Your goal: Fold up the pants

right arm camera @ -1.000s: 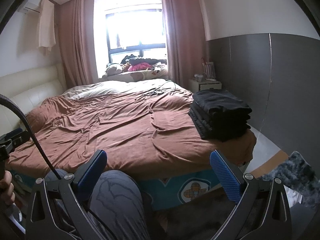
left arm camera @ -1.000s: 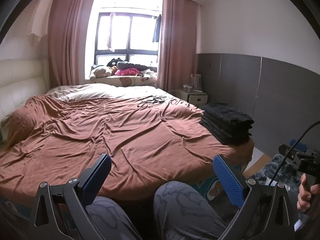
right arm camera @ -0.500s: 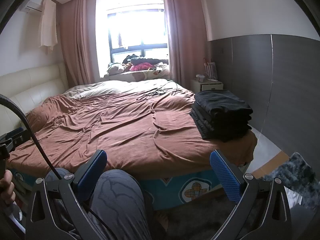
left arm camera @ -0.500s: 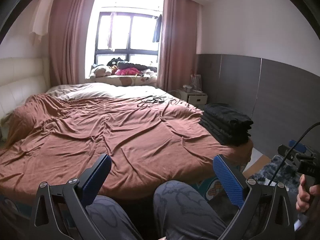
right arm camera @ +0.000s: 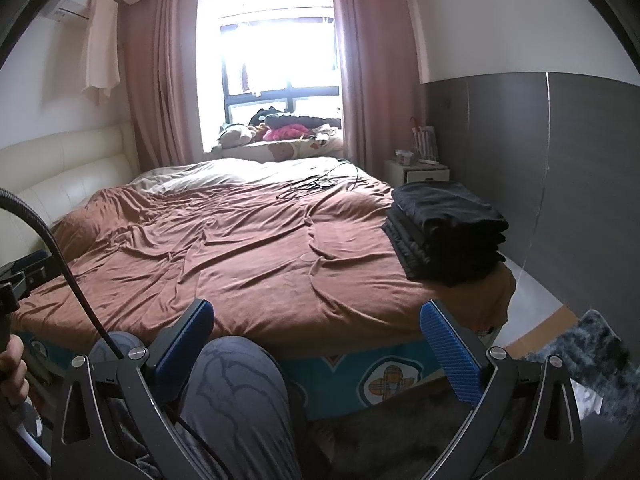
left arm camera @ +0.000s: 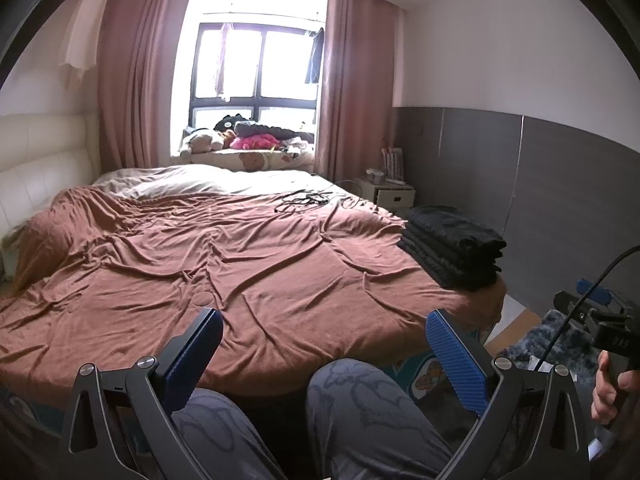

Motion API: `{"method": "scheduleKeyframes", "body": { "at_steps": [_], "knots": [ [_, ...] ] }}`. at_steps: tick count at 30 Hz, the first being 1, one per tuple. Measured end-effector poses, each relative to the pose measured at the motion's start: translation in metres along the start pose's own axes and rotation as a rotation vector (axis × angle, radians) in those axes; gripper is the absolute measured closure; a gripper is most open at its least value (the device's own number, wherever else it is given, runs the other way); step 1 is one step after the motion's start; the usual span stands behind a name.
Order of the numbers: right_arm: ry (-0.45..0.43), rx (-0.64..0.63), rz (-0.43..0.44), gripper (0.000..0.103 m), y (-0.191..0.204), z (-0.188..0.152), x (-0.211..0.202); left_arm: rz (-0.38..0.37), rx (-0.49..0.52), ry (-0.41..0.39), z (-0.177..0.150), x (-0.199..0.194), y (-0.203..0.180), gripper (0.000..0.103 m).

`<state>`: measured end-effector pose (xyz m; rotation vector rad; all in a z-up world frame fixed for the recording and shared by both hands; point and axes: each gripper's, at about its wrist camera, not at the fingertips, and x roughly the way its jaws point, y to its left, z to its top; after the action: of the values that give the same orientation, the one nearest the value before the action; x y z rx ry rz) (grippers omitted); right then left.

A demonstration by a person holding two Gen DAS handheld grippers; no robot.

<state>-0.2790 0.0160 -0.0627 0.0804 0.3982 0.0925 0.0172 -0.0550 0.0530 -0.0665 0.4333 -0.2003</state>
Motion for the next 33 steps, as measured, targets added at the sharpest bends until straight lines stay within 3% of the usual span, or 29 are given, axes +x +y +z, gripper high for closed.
{"method": "scheduleKeyframes", "body": {
  "at_steps": [33],
  "knots": [
    [-0.007, -0.003, -0.006, 0.0, 0.003, -0.0014, -0.0017, -0.003, -0.016, -0.009, 0.0048, -0.0085, 0.0015, 0.0]
  ]
}}
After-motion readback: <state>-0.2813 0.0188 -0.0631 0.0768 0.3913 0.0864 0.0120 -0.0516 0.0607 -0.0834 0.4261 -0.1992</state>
